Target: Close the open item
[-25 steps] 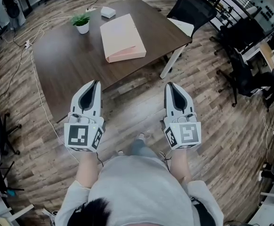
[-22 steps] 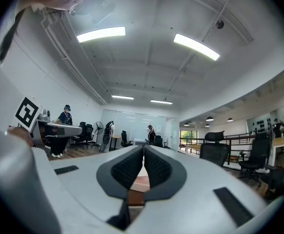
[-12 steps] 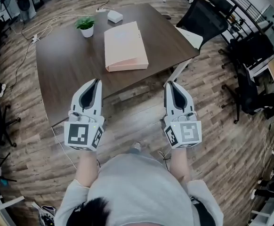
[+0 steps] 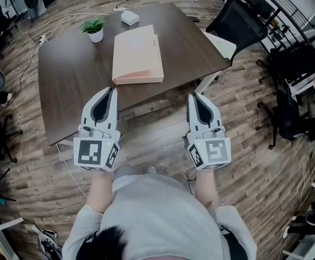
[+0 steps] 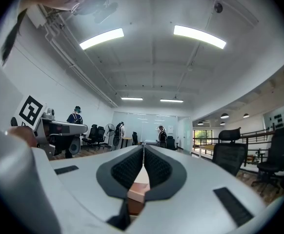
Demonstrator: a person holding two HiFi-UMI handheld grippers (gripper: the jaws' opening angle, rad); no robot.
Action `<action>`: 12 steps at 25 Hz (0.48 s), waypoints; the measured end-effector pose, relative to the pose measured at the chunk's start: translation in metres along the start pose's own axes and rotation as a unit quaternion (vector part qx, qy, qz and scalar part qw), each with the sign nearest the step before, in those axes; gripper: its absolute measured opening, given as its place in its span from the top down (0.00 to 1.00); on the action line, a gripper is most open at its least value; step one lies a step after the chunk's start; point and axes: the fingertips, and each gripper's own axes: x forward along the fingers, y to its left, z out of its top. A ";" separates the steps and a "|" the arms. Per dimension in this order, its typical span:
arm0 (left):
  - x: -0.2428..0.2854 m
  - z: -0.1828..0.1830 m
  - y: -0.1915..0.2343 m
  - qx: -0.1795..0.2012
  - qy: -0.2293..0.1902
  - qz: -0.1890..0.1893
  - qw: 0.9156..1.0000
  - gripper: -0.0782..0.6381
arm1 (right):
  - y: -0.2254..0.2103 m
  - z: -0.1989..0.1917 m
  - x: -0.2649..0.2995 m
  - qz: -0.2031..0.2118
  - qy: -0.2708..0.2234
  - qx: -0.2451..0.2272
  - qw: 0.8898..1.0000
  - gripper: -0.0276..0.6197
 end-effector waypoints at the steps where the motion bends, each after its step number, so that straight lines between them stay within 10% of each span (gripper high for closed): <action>1: 0.003 -0.002 -0.003 0.001 0.003 -0.001 1.000 0.88 | -0.004 -0.002 0.001 0.000 0.000 0.003 1.000 0.94; 12: 0.042 -0.016 -0.007 0.008 0.020 -0.006 1.000 0.88 | -0.029 -0.024 0.021 -0.002 0.012 0.024 1.000 0.94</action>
